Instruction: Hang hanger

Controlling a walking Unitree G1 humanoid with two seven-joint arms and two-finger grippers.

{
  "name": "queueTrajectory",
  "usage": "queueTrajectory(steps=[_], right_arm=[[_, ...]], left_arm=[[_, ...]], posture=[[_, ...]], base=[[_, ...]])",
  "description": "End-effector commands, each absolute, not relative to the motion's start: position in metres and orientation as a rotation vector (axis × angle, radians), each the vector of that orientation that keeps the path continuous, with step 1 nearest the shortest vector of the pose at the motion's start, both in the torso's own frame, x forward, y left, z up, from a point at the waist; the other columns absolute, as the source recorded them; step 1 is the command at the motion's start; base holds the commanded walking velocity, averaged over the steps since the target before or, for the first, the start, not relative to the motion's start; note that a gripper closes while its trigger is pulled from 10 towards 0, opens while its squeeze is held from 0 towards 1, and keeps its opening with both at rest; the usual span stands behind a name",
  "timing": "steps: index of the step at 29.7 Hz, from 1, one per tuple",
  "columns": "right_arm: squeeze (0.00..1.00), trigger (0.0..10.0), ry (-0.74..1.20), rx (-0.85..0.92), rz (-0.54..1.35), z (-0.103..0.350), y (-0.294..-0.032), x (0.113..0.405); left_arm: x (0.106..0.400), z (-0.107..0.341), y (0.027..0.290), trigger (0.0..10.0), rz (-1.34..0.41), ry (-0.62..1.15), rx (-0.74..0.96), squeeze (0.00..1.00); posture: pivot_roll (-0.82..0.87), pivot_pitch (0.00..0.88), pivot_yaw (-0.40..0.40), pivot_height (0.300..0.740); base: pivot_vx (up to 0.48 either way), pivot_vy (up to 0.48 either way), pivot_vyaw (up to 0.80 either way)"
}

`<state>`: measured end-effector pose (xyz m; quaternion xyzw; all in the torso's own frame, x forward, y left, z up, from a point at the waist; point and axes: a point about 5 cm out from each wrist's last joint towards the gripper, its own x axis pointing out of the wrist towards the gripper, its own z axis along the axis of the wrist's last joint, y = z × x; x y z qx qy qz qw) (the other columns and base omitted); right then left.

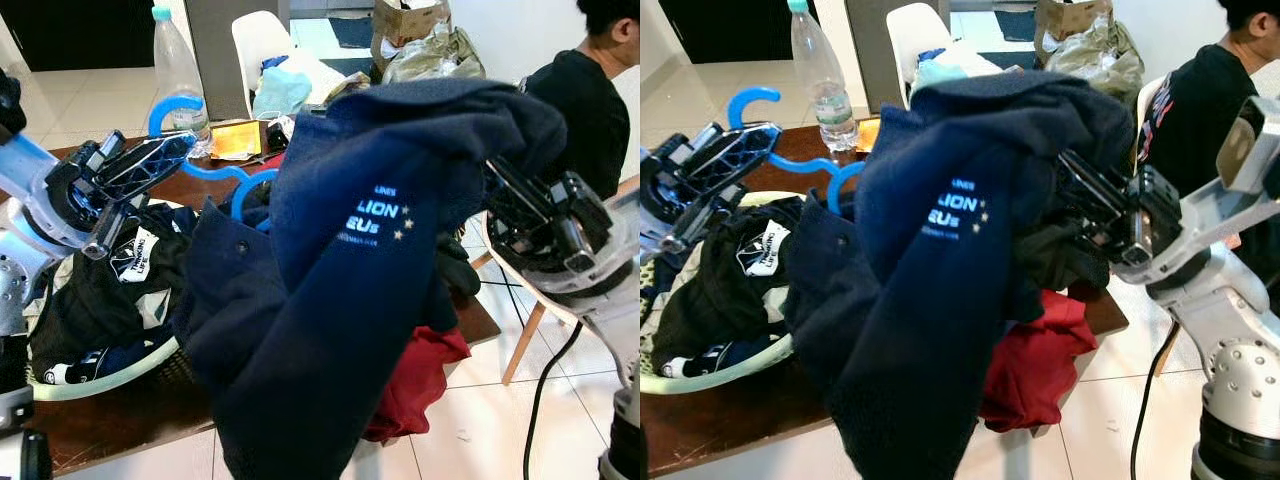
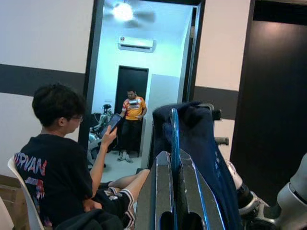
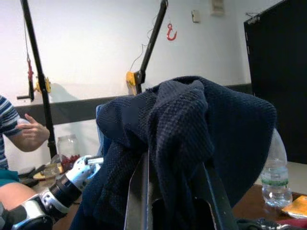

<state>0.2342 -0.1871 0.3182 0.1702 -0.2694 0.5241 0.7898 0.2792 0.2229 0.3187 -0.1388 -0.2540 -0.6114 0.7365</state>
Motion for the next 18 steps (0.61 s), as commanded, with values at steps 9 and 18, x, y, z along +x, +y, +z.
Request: queueTrajectory(steps=[9, 18], right_arm=[[0.0, 0.0, -0.826, 0.466, 0.901, 0.322, -0.252, 0.223], [0.0, 0.0, -0.67, 0.404, 0.831, 0.292, -0.258, 0.23]], left_arm=[[0.272, 0.321, 0.264, 0.7, -1.158, -0.629, -0.296, 0.0], [0.269, 0.322, 0.268, 0.7, -1.132, -0.624, -0.274, 0.0]], posture=[[0.08, 0.115, 0.02, 0.74], [0.08, 0.122, 0.021, 0.74]], base=[[0.0, 0.0, 0.0], [0.0, 0.0, 0.0]])
